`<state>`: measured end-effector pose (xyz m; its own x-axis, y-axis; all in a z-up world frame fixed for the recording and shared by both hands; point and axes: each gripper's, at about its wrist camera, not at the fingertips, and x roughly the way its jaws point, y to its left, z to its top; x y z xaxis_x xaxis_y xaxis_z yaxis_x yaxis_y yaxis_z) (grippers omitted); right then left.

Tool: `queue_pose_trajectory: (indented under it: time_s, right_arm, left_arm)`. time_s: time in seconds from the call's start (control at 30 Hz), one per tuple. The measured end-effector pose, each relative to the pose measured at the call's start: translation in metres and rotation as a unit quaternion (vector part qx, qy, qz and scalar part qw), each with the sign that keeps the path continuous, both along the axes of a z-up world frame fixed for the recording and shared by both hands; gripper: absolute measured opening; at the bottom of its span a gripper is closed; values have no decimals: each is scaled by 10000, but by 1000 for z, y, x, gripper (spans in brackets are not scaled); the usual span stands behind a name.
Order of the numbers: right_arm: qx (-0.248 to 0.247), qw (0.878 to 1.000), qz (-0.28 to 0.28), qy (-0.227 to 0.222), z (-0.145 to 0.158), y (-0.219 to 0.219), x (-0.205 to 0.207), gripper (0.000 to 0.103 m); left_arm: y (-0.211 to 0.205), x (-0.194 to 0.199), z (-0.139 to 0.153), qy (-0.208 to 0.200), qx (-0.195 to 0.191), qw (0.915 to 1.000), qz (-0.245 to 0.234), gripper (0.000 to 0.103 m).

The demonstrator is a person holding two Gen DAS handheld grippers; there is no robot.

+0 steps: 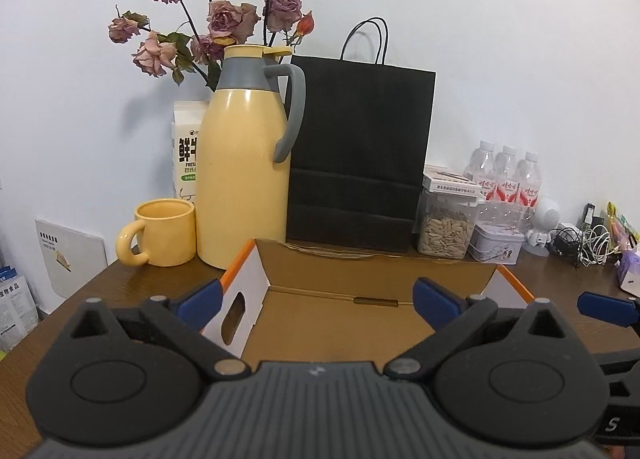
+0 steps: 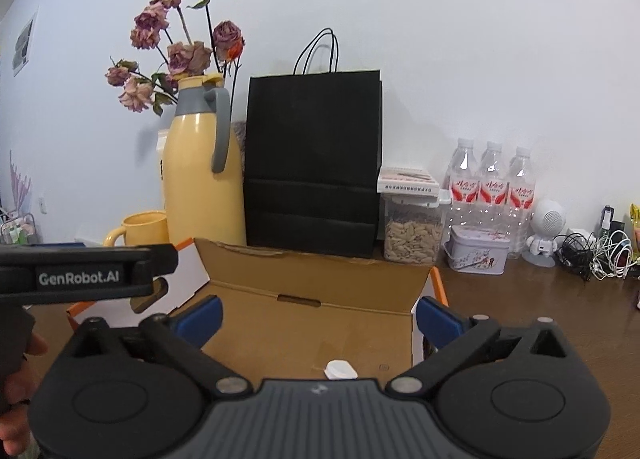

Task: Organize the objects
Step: 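Carry the rose and lid into the box and release both, then withdraw both open grippers from the box back toward the table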

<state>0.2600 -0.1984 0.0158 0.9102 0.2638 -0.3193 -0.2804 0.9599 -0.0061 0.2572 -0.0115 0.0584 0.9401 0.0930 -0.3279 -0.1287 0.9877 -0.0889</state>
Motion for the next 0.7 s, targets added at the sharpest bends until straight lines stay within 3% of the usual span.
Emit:
queue_pose_trajectory:
  time_s: [0.7]
  right_arm:
    - [25,9992,70,-403,21,-4,-26,103]
  left_arm:
    - [-1,-28,20,-261,-25,9996,-112,103]
